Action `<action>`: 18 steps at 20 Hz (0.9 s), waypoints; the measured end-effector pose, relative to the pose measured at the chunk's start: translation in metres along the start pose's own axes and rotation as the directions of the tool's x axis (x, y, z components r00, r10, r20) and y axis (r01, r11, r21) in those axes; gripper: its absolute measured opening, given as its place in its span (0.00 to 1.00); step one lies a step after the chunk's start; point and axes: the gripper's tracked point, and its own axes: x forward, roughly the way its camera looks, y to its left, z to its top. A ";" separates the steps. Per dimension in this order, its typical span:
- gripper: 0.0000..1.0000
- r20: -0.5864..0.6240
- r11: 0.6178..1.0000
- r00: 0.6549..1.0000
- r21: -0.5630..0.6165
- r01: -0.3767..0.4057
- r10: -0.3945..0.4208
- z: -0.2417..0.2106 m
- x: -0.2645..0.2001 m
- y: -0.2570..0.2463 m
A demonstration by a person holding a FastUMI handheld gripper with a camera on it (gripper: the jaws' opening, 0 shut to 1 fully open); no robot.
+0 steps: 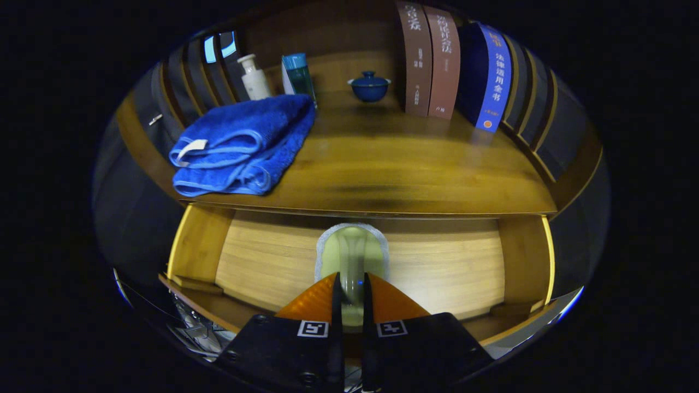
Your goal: Pull open the drawer, take out the items inside it, and place them on the countertop above the cabinet.
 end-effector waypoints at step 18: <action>0.17 0.149 1.000 0.989 -0.009 0.025 -0.024 0.126 -0.034 -0.017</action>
